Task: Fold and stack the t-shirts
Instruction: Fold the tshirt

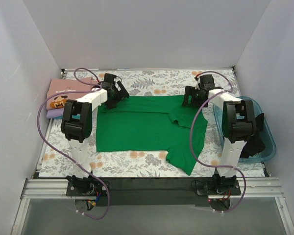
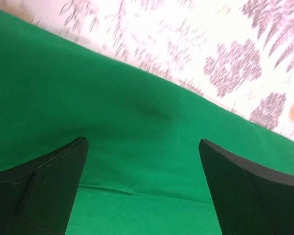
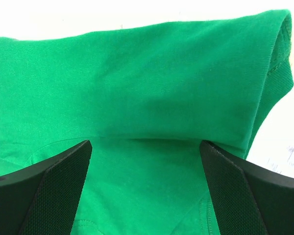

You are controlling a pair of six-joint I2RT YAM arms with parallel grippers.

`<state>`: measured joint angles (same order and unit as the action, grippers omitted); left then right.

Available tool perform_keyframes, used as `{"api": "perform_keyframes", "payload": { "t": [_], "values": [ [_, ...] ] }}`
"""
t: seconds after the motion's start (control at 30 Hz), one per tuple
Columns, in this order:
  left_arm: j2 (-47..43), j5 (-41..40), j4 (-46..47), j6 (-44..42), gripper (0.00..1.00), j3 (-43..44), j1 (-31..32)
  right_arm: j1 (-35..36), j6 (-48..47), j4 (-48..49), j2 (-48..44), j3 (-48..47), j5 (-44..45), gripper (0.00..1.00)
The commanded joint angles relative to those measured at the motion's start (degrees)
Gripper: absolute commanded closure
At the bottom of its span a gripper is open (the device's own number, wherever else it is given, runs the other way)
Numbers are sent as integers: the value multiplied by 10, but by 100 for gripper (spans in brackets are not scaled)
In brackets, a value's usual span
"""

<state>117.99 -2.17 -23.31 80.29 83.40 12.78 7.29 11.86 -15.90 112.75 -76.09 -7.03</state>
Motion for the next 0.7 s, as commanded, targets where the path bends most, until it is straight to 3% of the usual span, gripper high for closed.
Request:
{"api": "perform_keyframes", "payload": {
  "t": [0.0, 0.13, 0.37, 0.53, 0.67],
  "values": [
    [70, 2, -37, -10, 2, 18, -12, -14, -41, -5, 47, -46, 12, 2],
    [61, 9, -50, -18, 2, 52, -12, -13, -35, -30, 43, -84, -3, 2],
    [-30, 54, -71, -29, 2, 58, -12, -10, -6, -44, -84, -43, -33, 2],
    [-175, 42, -86, -16, 2, -26, -12, -2, 18, -59, -229, 52, 12, 2],
    [-314, -14, -117, 43, 2, -192, -13, 1, 58, -62, -345, 182, 48, 2]
  ]
}}
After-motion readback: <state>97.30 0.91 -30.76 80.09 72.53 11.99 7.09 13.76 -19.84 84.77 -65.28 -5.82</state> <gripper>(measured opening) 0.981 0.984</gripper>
